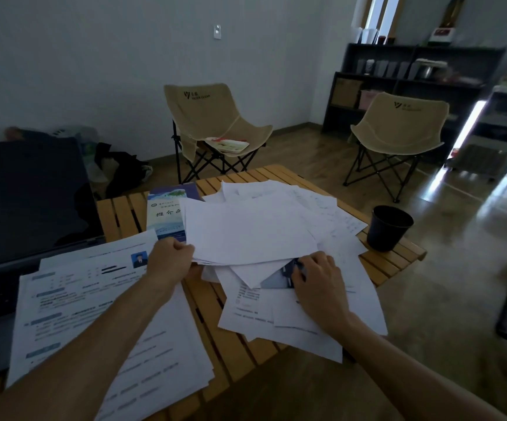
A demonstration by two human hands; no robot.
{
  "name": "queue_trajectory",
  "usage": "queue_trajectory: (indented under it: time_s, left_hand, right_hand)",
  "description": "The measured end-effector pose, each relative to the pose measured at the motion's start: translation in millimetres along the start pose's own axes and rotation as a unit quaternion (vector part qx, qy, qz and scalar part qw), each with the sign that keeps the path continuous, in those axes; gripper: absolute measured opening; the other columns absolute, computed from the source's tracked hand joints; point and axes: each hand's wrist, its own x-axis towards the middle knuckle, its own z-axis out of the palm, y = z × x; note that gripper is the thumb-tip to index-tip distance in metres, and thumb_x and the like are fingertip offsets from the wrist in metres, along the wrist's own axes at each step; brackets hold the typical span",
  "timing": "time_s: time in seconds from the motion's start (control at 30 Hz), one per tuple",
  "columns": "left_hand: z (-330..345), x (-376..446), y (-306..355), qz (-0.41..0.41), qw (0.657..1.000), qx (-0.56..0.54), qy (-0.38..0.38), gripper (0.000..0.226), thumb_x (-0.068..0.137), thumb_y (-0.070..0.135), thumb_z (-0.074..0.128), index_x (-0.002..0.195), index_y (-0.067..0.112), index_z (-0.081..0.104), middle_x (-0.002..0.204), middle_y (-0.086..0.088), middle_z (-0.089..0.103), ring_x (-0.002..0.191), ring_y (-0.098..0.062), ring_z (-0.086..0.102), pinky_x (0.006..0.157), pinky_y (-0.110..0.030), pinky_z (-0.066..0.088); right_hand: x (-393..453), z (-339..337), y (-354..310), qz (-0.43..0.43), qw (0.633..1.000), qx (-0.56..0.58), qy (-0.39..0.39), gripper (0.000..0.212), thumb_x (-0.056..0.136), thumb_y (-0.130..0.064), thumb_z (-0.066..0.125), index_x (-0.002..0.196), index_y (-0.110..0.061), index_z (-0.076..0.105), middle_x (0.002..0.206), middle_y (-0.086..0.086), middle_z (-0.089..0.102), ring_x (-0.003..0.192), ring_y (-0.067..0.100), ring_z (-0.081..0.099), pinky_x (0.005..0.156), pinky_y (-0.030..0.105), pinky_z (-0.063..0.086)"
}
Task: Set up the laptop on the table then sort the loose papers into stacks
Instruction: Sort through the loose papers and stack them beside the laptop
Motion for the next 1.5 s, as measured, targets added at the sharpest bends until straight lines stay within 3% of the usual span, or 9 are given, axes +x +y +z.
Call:
queue_trajectory:
  time_s: [0.13, 0.5, 0.63, 0.73, 0.83, 1.0, 1.2, 1.37, 1.5]
  left_hand:
    - [-9.0, -0.8, 4.1, 0.002, 0.999, -0.039, 0.013, 0.013, 0.087, 0.014, 0.066, 0.078, 0.008, 0.059, 0.090, -0.010, 0.064, 0.092, -0.032, 0.065, 0.083, -0.053, 0.057]
    - [-28.4, -32.8, 55.8, -0.032, 0.954, -0.260, -0.146, 0.010, 0.096, 0.013, 0.055, 0.101, 0.007, 0.061, 0.084, -0.015, 0.072, 0.072, -0.022, 0.071, 0.075, -0.037, 0.057]
    - [-53.6, -45.0, 86.0, 0.073, 0.946, -0.269, -0.165, 0.024, 0.099, 0.028, 0.052, 0.106, 0.009, 0.065, 0.099, -0.008, 0.074, 0.094, -0.020, 0.070, 0.087, -0.036, 0.051]
    - [-79.3, -41.8, 95.1, 0.192, 0.968, -0.156, -0.046, 0.044, 0.092, 0.047, 0.059, 0.121, 0.014, 0.060, 0.118, 0.004, 0.064, 0.109, -0.015, 0.060, 0.082, -0.021, 0.046]
    - [-102.6, -48.7, 86.5, 0.165, 0.980, -0.114, -0.007, 0.058, 0.078, 0.046, 0.074, 0.124, 0.018, 0.053, 0.122, 0.004, 0.059, 0.105, -0.017, 0.059, 0.075, -0.023, 0.051]
    - [-119.8, -75.8, 53.3, 0.173, 0.977, -0.126, 0.002, 0.017, 0.087, 0.025, 0.071, 0.099, 0.012, 0.071, 0.088, -0.007, 0.074, 0.082, -0.029, 0.070, 0.069, -0.039, 0.061]
    - [-144.1, -85.4, 13.1, 0.197, 0.971, -0.092, 0.101, 0.019, 0.094, 0.023, 0.064, 0.078, 0.014, 0.069, 0.078, -0.026, 0.062, 0.061, -0.029, 0.056, 0.053, -0.035, 0.048]
    - [-154.8, -81.3, -1.4, 0.243, 0.956, -0.030, 0.160, 0.026, 0.095, 0.030, 0.060, 0.072, 0.033, 0.071, 0.064, -0.013, 0.065, 0.056, -0.026, 0.060, 0.053, -0.029, 0.048]
    - [-150.5, -81.0, -9.5, 0.248, 0.948, 0.041, 0.198, 0.026, 0.095, 0.026, 0.059, 0.072, 0.021, 0.067, 0.061, -0.003, 0.063, 0.057, -0.016, 0.058, 0.050, -0.016, 0.042]
  right_hand:
    - [-1.7, 0.3, -0.7, -0.009, 1.000, 0.006, 0.005, 0.021, 0.099, -0.031, 0.048, 0.112, -0.021, 0.061, 0.114, -0.001, 0.055, 0.103, 0.019, 0.049, 0.089, 0.036, 0.046]
    - [10.4, -9.7, -48.2, -0.035, 0.999, 0.014, 0.014, 0.063, 0.087, -0.047, 0.068, 0.139, -0.023, 0.042, 0.152, 0.006, 0.036, 0.143, 0.027, 0.029, 0.119, 0.044, 0.026]
    - [31.9, -42.4, -76.2, 0.014, 0.974, 0.227, -0.010, 0.014, 0.100, -0.027, 0.056, 0.100, -0.022, 0.069, 0.098, -0.001, 0.070, 0.093, 0.022, 0.066, 0.086, 0.035, 0.053]
    - [41.3, -78.2, -86.2, 0.094, 0.913, 0.392, -0.063, 0.016, 0.099, -0.030, 0.058, 0.099, -0.017, 0.068, 0.091, 0.003, 0.072, 0.081, 0.019, 0.070, 0.073, 0.037, 0.061]
    - [33.4, -101.3, -93.9, 0.127, 0.840, 0.512, -0.129, 0.023, 0.095, -0.033, 0.064, 0.109, -0.015, 0.069, 0.100, 0.002, 0.075, 0.091, 0.022, 0.073, 0.080, 0.044, 0.061]
    - [-1.0, -97.9, -115.0, 0.111, 0.792, 0.563, -0.208, 0.027, 0.087, -0.030, 0.073, 0.107, -0.012, 0.072, 0.099, 0.001, 0.077, 0.090, 0.019, 0.074, 0.070, 0.031, 0.061]
    - [-21.7, -70.0, -145.9, 0.125, 0.775, 0.584, -0.207, 0.035, 0.082, -0.039, 0.075, 0.101, -0.009, 0.073, 0.095, 0.003, 0.078, 0.086, 0.019, 0.075, 0.070, 0.031, 0.060]
    - [-31.6, -54.7, -157.4, 0.125, 0.773, 0.591, -0.195, 0.045, 0.101, -0.044, 0.041, 0.102, -0.015, 0.075, 0.100, -0.001, 0.077, 0.095, 0.016, 0.073, 0.078, 0.025, 0.057]
    - [-33.1, -47.4, -160.0, 0.162, 0.753, 0.613, -0.174, 0.046, 0.101, -0.048, 0.039, 0.104, -0.020, 0.075, 0.102, 0.001, 0.076, 0.101, 0.025, 0.071, 0.091, 0.043, 0.058]
